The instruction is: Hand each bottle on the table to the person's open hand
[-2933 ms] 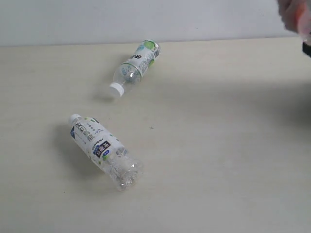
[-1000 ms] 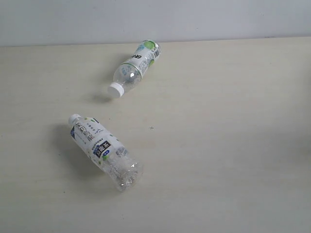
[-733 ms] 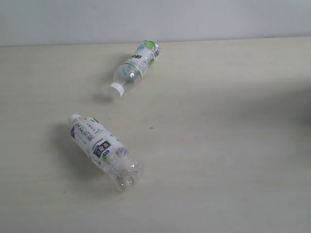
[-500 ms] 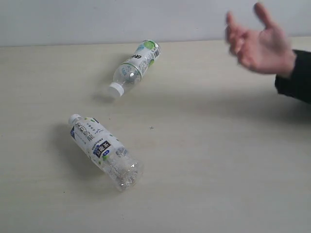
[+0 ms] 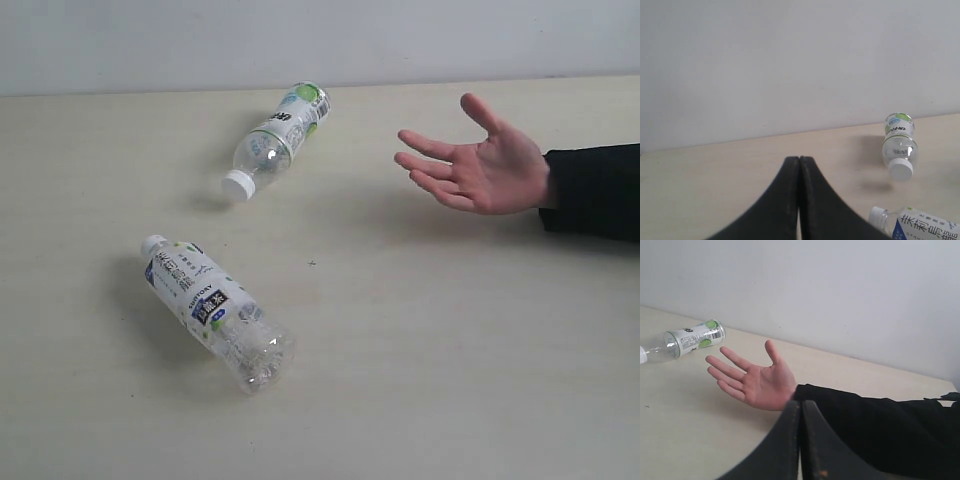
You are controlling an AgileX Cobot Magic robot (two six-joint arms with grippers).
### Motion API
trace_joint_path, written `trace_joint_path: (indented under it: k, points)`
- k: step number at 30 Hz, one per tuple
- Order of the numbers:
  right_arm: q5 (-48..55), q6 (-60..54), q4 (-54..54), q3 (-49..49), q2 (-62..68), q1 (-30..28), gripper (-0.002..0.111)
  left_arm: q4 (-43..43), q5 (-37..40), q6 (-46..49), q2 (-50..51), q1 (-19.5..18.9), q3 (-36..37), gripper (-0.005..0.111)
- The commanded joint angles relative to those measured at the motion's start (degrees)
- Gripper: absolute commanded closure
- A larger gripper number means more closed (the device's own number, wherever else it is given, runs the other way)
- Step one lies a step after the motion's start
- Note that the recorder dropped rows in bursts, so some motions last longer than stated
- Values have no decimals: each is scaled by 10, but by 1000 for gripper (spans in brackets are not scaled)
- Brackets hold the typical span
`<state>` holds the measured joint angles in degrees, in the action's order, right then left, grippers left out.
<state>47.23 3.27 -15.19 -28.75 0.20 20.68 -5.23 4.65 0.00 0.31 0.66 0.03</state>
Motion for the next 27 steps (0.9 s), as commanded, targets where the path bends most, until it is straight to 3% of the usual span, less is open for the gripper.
trace_joint_path:
  k: [1, 21, 27]
  points:
    - [3, -2, 0, 3, -2, 0, 108, 0, -1, 0, -3, -1, 0, 107]
    - [-9, -6, 16, 3, -2, 0, 108, 0, -1, 0, -3, -1, 0, 107]
    - [-27, -100, 92, 3, 57, 0, 108, 0, -1, 0, -3, -1, 0, 107]
